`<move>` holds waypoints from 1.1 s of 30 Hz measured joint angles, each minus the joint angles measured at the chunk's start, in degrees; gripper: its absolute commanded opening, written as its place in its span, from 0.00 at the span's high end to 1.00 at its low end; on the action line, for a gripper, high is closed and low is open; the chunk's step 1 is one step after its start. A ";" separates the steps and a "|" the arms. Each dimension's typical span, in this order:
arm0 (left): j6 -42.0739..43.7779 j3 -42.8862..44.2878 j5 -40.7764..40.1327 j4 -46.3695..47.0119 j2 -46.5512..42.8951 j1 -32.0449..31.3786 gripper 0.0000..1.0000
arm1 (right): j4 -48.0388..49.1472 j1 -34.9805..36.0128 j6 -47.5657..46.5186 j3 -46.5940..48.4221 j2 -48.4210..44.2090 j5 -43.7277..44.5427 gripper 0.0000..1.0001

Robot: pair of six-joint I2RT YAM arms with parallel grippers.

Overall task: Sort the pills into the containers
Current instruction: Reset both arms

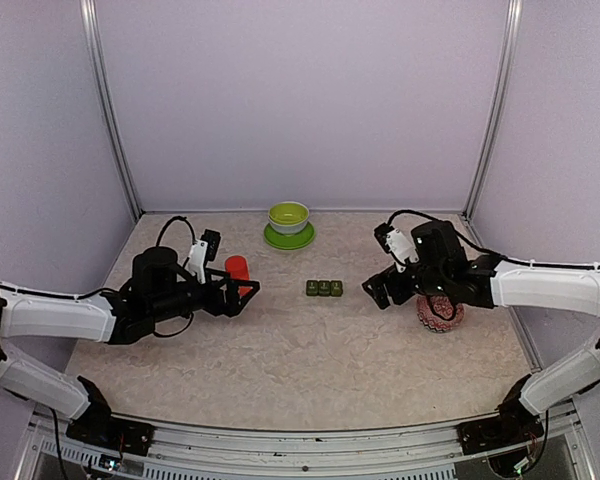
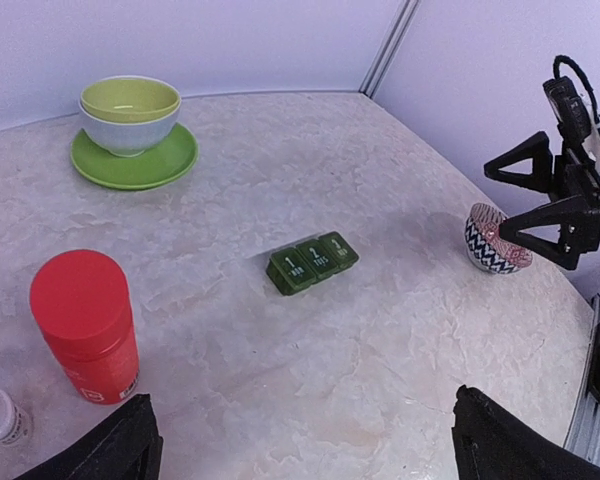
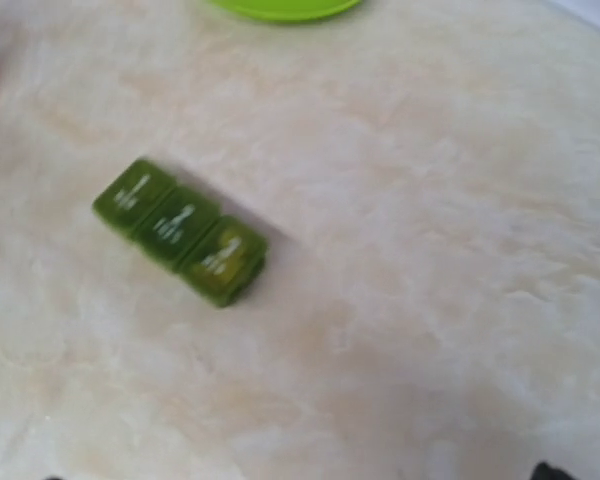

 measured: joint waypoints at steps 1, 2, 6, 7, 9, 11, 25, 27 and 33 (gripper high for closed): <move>-0.04 0.02 -0.46 -0.59 -0.76 0.11 0.01 | 0.22 -0.70 0.39 -0.83 -1.60 -0.37 0.00; -0.13 0.02 -1.14 -1.53 -1.86 0.20 0.01 | 0.39 -1.42 0.76 -1.57 -2.86 -0.55 0.00; -0.46 0.72 -3.72 -6.10 -5.77 0.92 0.01 | 1.01 -5.09 2.78 -5.70 -9.01 -2.27 0.00; -0.63 1.07 -4.35 -7.28 -6.84 1.31 0.01 | 1.09 -5.92 3.15 -6.69 -10.64 -2.43 0.00; -0.87 1.44 -5.57 -9.09 -9.25 2.25 0.01 | 1.07 -7.34 3.89 -8.46 -13.97 -2.60 0.00; -1.33 1.57 -6.45 -10.93 -12.02 3.23 0.01 | 0.87 -8.96 4.66 -9.99 -17.20 -2.82 0.00; -3.34 4.33 -13.07 -23.47 -20.81 7.39 0.01 | -5.05 -17.35 8.04 -15.74 -39.54 -1.90 0.00; -3.56 4.90 -14.23 -25.53 -21.84 7.43 0.01 | -6.01 -17.35 8.28 -15.76 -40.98 -1.62 0.00; -3.56 6.05 -16.26 -29.33 -24.61 7.54 0.01 | -8.15 -17.35 8.74 -15.76 -44.74 -0.42 0.00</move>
